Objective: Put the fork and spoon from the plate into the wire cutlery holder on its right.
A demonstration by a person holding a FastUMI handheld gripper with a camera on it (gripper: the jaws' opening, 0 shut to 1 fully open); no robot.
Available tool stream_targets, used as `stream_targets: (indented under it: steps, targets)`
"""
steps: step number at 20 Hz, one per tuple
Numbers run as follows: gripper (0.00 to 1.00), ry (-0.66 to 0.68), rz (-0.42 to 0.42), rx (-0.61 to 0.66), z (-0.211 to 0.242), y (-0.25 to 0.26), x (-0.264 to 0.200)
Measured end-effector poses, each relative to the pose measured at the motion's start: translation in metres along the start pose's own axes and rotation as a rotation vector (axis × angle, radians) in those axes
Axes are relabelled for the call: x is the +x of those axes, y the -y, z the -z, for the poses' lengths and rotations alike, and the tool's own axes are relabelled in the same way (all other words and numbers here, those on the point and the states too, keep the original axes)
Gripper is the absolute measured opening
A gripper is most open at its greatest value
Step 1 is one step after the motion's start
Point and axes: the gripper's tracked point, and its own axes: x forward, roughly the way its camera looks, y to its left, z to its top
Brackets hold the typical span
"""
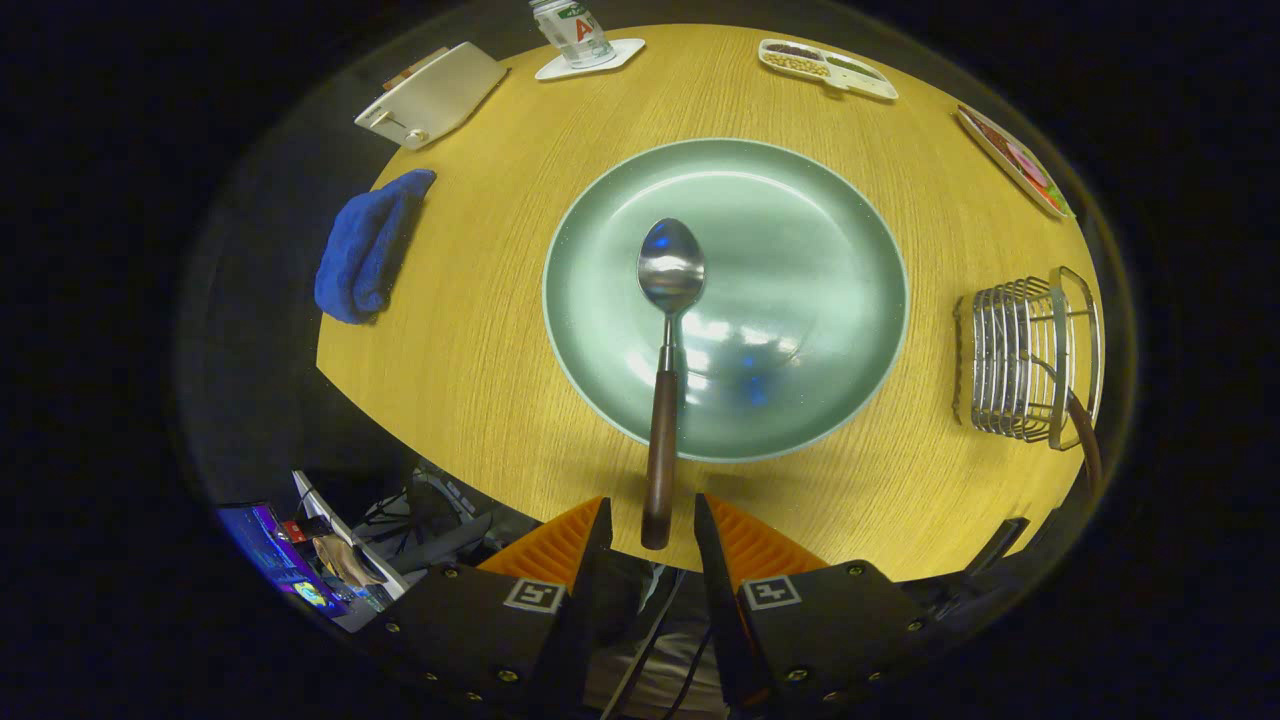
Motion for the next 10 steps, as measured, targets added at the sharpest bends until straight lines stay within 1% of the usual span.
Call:
stream_targets:
  steps: [3,4,5,7,9,10]
  targets:
    - [0.50,0.010,0.019,-0.017,-0.001,0.002,0.008]
    - [0.12,0.029,0.016,-0.023,-0.005,0.004,0.004]
    - [0.18,0.028,0.002,-0.039,-0.002,0.004,0.003]
    - [0.18,0.068,0.027,-0.083,-0.004,0.014,0.006]
    - [0.05,0.057,0.052,-0.125,-0.005,0.013,-0.007]
    - [0.05,0.050,0.059,-0.145,-0.003,0.015,-0.011]
